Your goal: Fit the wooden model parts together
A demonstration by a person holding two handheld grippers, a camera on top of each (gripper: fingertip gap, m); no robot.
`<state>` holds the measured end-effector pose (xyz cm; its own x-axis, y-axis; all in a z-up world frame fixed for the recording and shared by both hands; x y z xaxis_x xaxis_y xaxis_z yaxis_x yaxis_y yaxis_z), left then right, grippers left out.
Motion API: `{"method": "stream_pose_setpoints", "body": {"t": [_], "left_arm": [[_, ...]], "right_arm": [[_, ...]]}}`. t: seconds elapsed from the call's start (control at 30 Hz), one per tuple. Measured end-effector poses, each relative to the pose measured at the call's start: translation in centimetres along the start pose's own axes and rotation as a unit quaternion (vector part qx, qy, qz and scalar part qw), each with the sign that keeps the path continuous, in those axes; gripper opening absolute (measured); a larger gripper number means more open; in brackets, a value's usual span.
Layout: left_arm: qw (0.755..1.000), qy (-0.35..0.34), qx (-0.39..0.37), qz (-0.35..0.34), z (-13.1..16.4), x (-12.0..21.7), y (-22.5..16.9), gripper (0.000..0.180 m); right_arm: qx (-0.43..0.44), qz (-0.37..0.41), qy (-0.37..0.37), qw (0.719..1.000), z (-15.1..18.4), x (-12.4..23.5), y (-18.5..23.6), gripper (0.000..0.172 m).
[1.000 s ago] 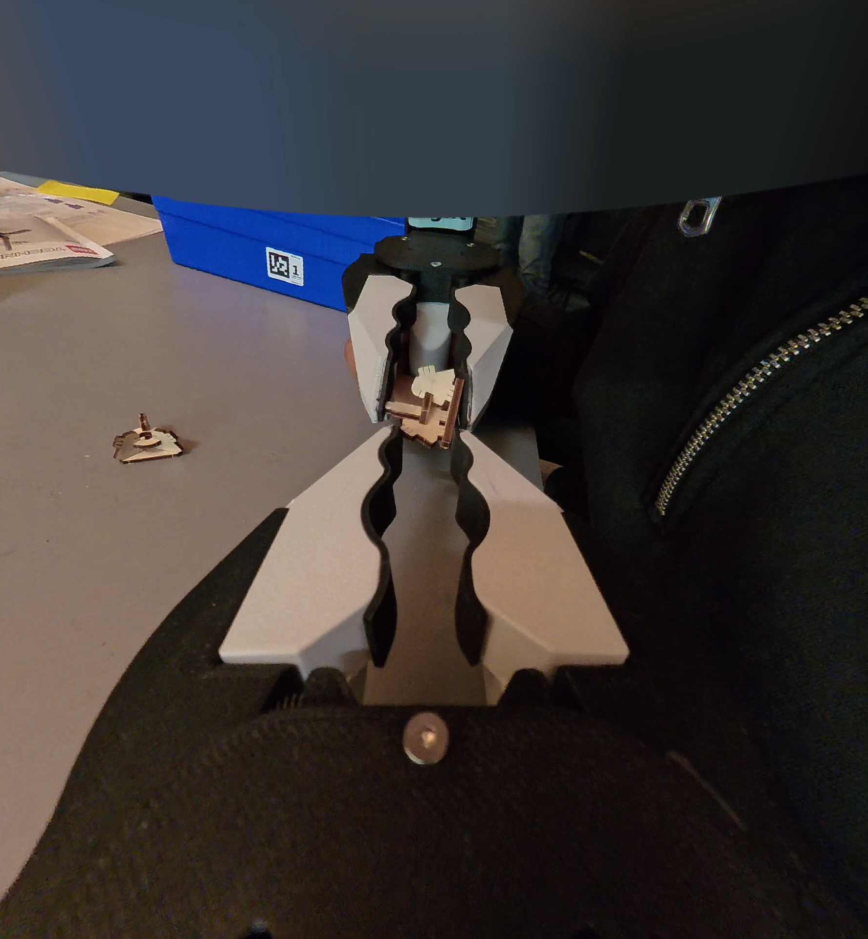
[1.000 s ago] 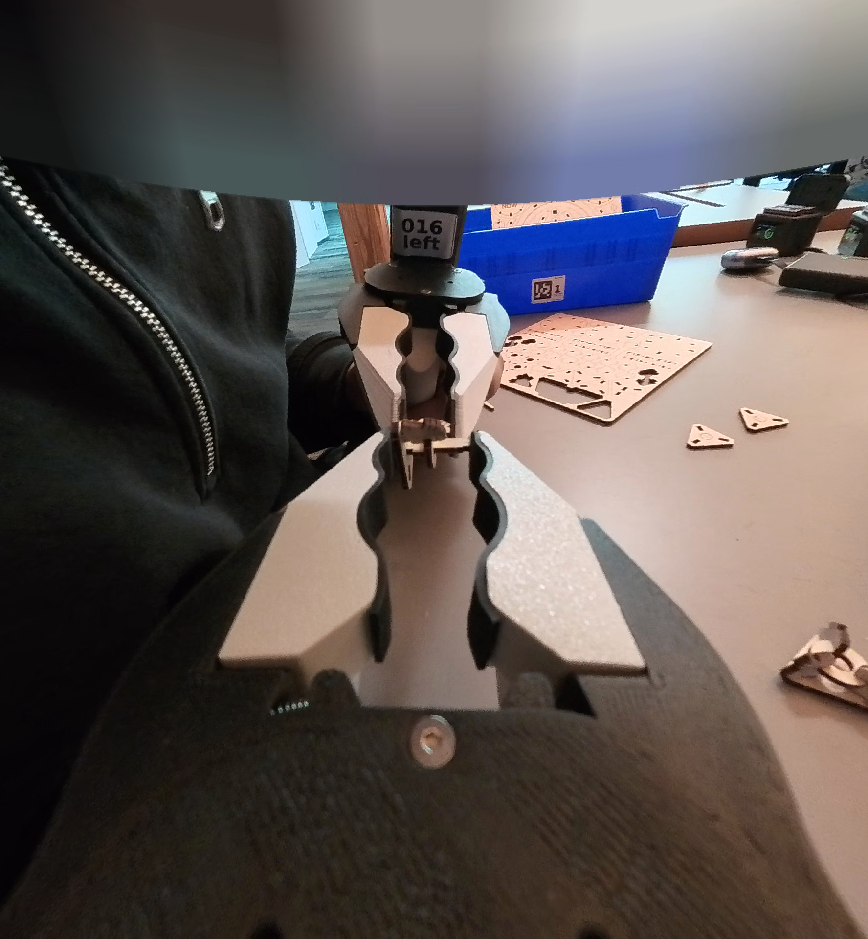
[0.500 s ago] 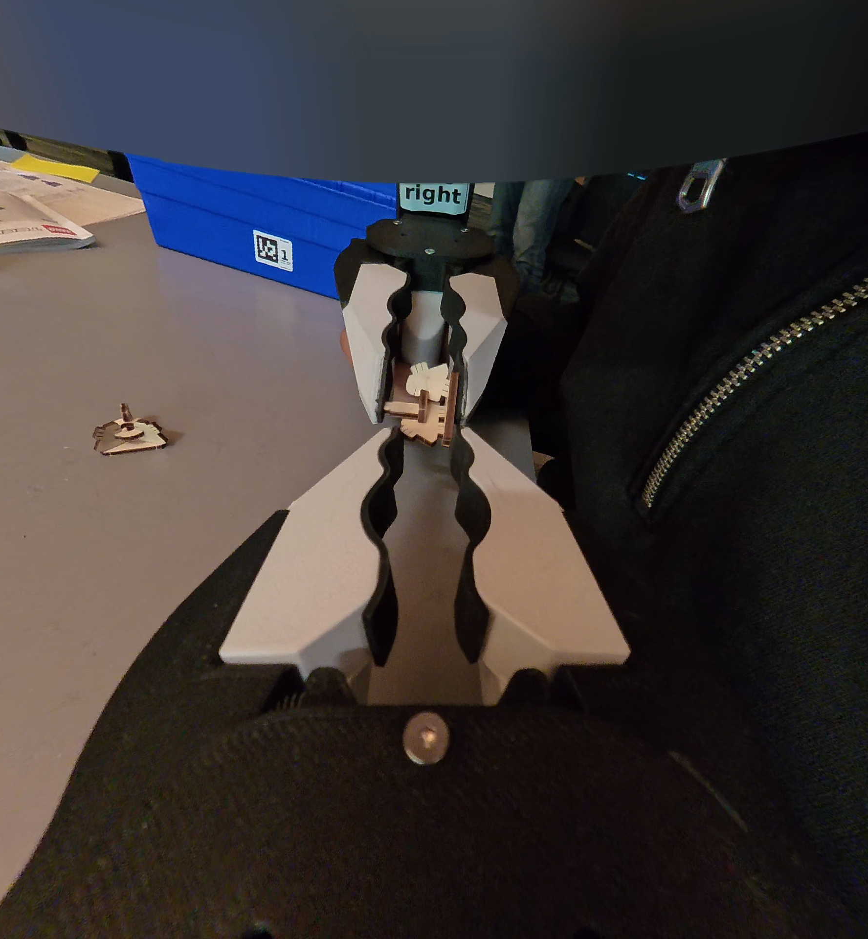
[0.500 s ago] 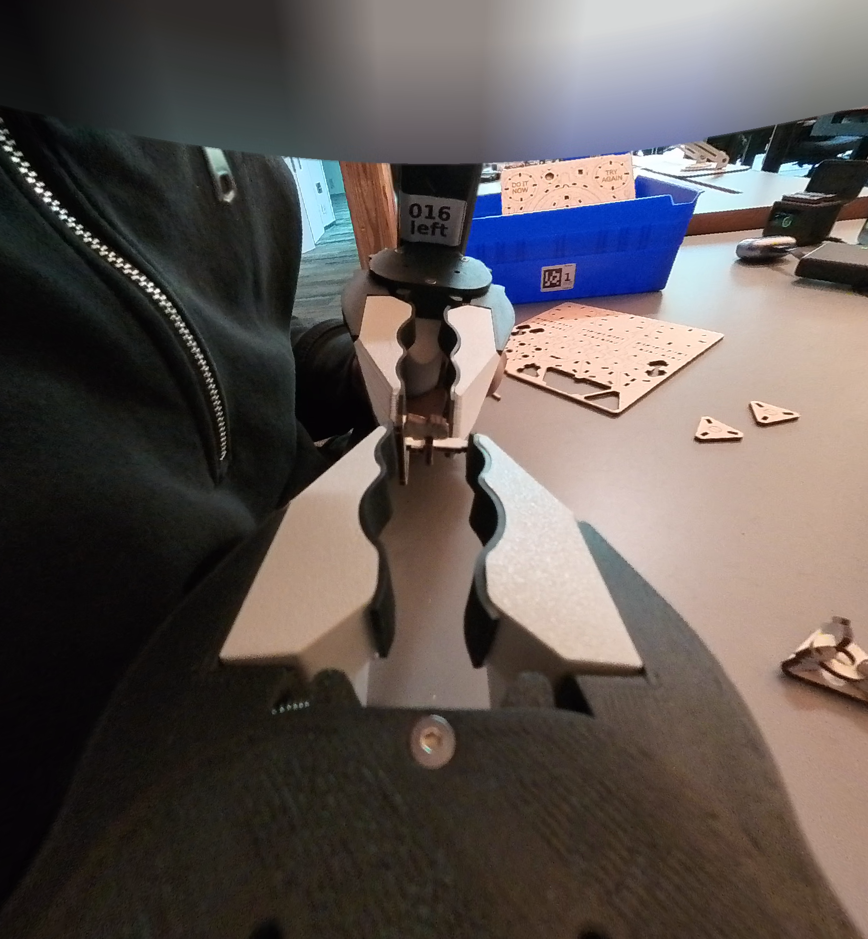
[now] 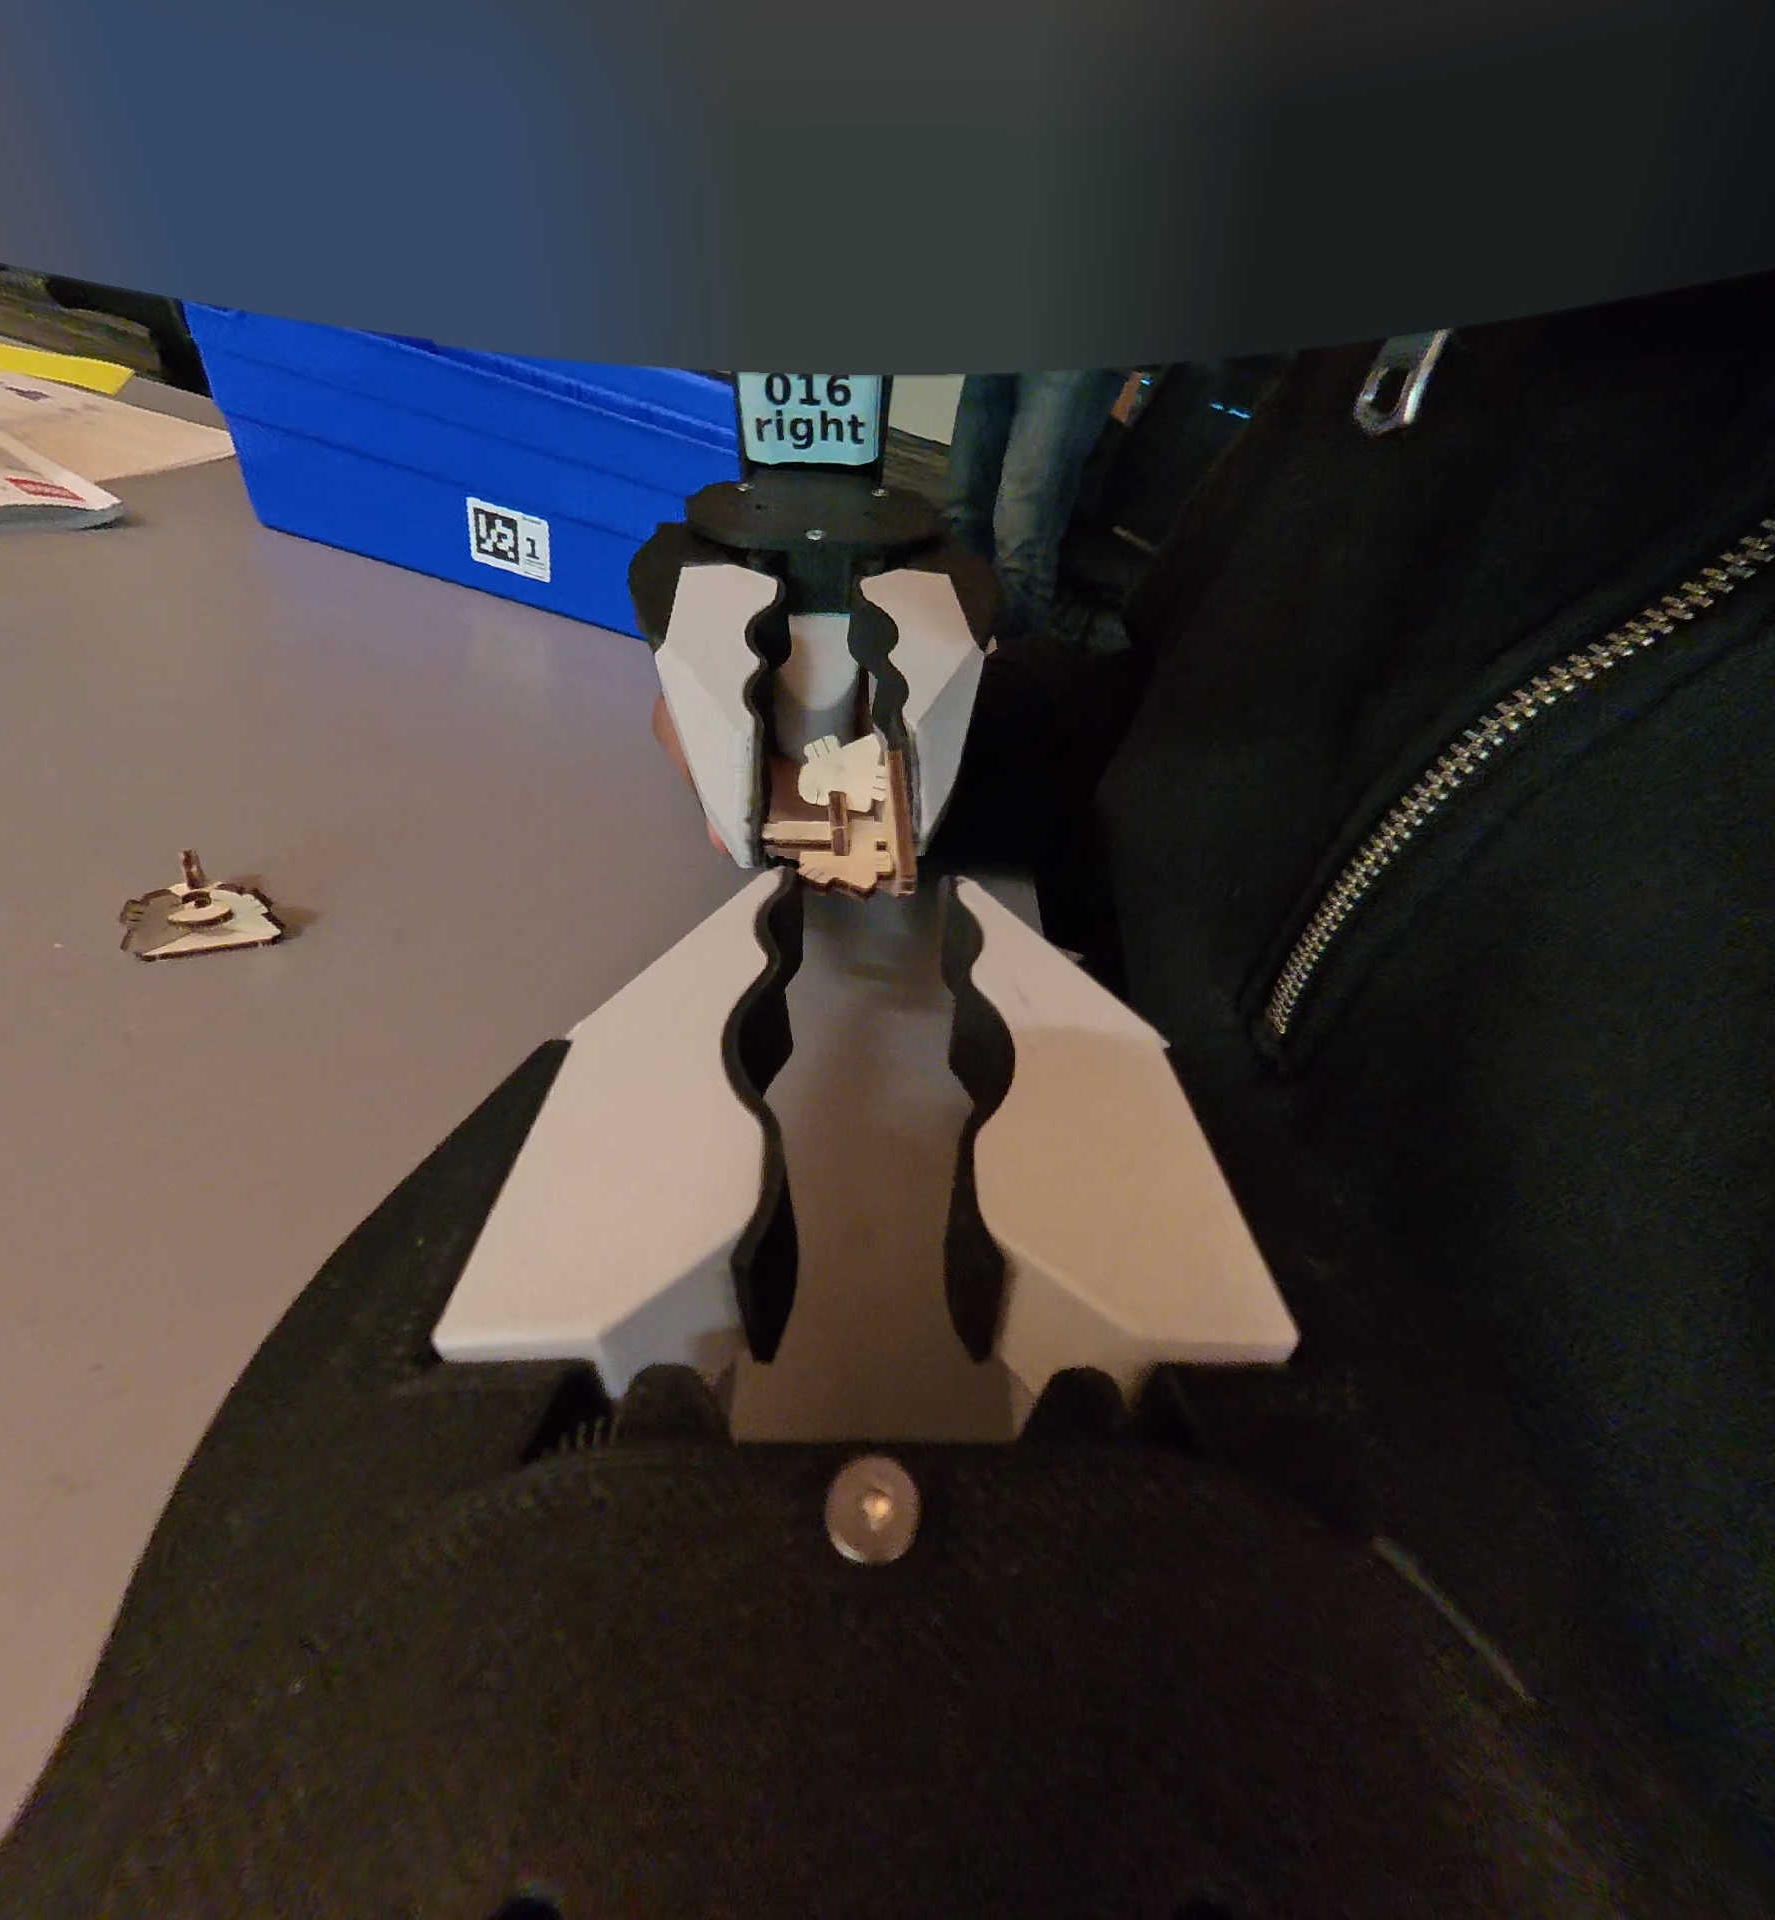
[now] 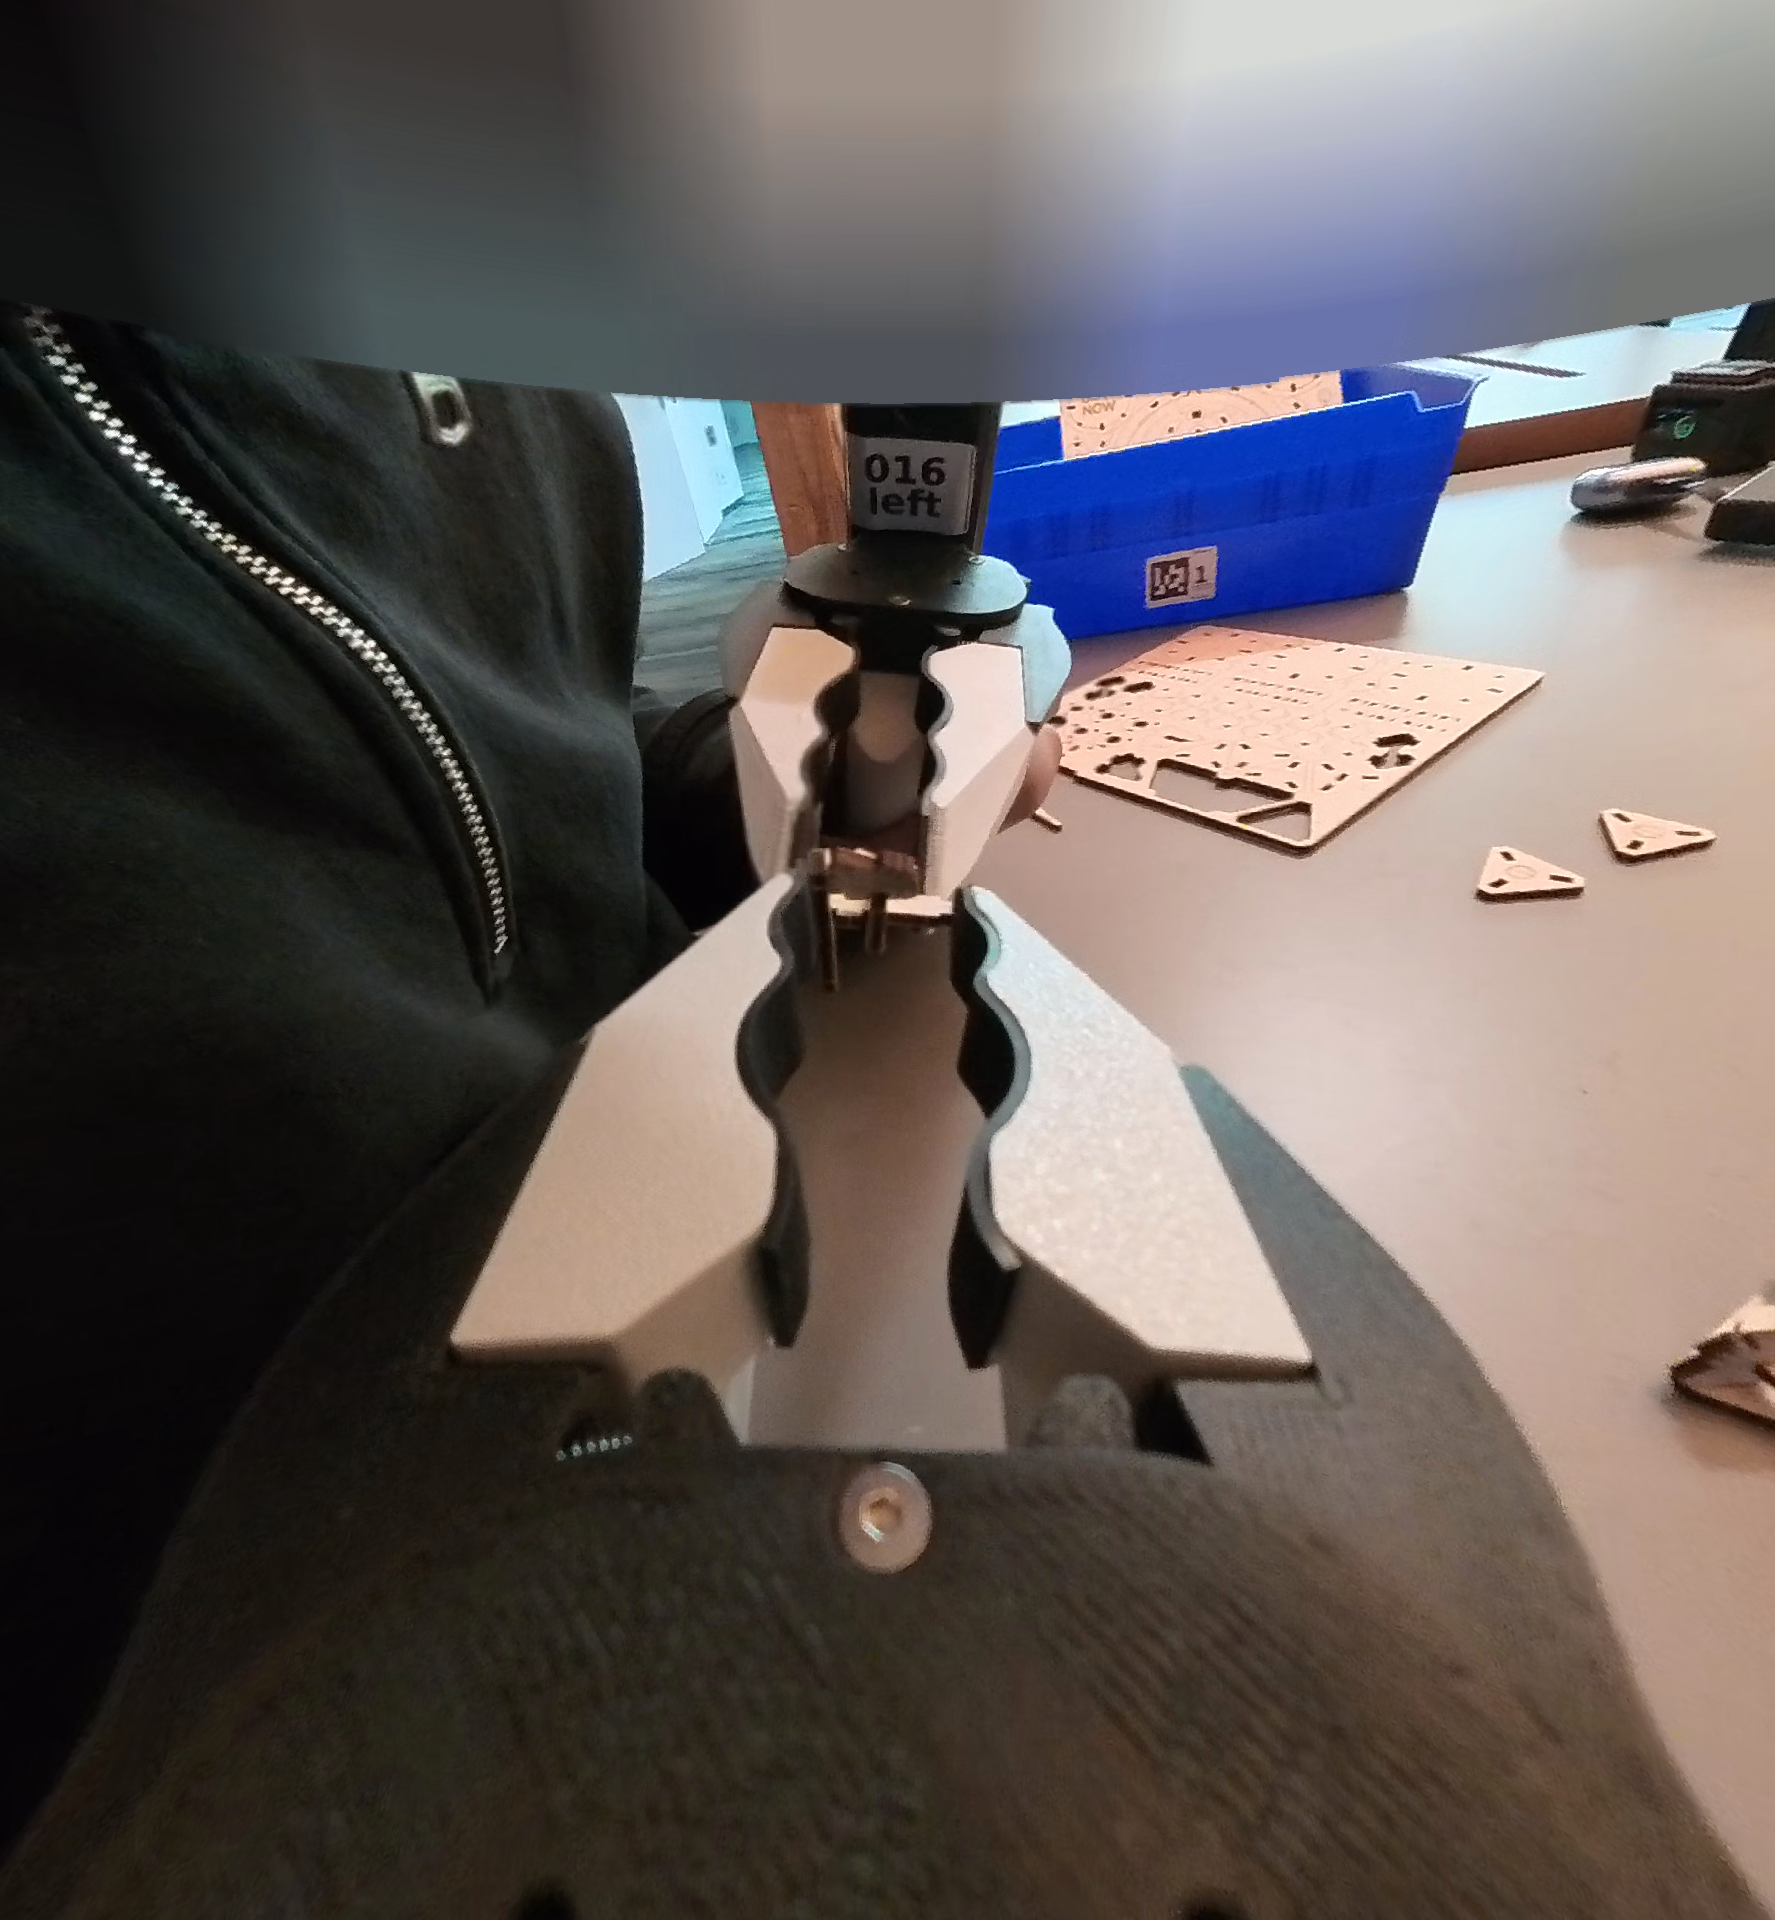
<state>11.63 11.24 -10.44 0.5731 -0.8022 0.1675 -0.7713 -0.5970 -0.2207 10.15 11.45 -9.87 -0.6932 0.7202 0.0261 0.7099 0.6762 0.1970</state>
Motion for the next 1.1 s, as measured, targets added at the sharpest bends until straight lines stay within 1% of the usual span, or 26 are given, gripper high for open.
{"method": "stream_pose_setpoints", "body": {"t": [0.07, 0.3, 0.47, 0.63, 0.77, 0.9, 1.1], "left_arm": [[1.0, -0.002, -0.006, -0.007, 0.0, 0.0, 0.1, 0.018], [1.0, 0.003, -0.01, 0.012, 0.1, 0.2, -0.5, 0.018], [0.999, 0.018, -0.028, 0.013, 0.5, 0.2, -0.9, 0.017], [0.999, 0.023, -0.037, 0.019, 0.7, 0.1, -1.3, 0.016], [0.999, 0.038, -0.037, 0.014, 1.1, -0.2, -1.1, 0.016], [0.999, 0.026, -0.044, 0.007, 0.9, -0.2, -1.0, 0.017], [0.999, -0.005, -0.041, -0.012, 0.1, 0.0, -0.6, 0.018]], "right_arm": [[-0.004, -0.005, -0.002, 1.0, 0.0, 0.0, 0.1, 0.025], [-0.006, -0.024, 0.001, 1.0, 0.1, -0.1, 0.7, 0.025], [0.016, -0.024, 0.023, 0.999, 0.6, -0.3, 1.2, 0.025], [0.066, -0.012, 0.06, 0.996, 1.2, -0.4, 1.5, 0.025], [0.069, -0.001, 0.073, 0.995, 1.6, -0.1, 1.4, 0.025], [0.076, 0.013, 0.077, 0.994, 1.5, -0.2, 1.2, 0.025], [0.075, 0.021, 0.057, 0.995, 1.0, 0.1, 0.9, 0.025]]}}
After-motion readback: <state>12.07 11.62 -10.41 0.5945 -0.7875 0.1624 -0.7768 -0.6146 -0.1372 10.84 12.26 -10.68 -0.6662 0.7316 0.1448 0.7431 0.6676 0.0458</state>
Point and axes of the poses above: each gripper's, where its closed fingertips meet, x back along the fingers, z out of its underside, y = z × x across the jaws, the point moved 1 cm from there along x, back along the fingers, and after that the axes turned 15 degrees about -z, right-handed, at the moved point
